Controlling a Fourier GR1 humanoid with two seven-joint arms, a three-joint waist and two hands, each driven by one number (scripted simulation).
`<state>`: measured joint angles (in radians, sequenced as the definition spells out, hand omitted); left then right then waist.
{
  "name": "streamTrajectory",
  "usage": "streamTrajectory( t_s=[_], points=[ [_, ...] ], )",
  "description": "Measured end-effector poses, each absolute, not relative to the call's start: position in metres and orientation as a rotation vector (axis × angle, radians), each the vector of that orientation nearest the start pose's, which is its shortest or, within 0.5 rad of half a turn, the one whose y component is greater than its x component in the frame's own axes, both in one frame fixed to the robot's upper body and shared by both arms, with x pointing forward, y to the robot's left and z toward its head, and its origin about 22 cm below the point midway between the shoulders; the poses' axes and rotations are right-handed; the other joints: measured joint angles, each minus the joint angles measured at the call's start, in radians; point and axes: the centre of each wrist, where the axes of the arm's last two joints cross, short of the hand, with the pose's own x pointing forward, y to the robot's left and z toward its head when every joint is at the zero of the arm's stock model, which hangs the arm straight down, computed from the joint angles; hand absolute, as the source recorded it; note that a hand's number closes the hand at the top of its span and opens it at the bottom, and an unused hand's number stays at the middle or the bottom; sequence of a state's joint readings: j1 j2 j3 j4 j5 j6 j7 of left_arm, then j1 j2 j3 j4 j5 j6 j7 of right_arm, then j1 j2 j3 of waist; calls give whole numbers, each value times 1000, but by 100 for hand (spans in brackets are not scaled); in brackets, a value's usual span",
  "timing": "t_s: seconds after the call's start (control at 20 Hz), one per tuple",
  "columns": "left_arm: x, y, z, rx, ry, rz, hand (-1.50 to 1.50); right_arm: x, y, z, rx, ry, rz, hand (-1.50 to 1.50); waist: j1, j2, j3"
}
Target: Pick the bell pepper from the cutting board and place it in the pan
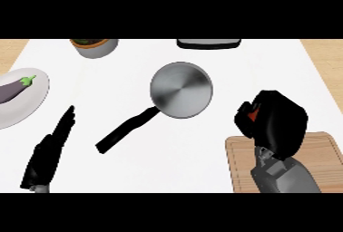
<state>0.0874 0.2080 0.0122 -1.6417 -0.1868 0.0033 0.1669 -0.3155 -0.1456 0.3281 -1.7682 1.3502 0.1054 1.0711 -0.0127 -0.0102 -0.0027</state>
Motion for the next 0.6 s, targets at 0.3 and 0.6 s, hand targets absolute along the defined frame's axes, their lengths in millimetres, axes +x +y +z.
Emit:
streamTrajectory(
  t_s=[0.3, 0.6],
  points=[
    [224, 282, 9, 339, -1381, -263, 0, 292, -111, 138, -1438, -1150, 480, 150, 19, 9, 2],
    [231, 281, 11, 327, -1397, -275, 0, 344, -100, 141, -1343, -1176, 433, 150, 38, 17, 2]
  ],
)
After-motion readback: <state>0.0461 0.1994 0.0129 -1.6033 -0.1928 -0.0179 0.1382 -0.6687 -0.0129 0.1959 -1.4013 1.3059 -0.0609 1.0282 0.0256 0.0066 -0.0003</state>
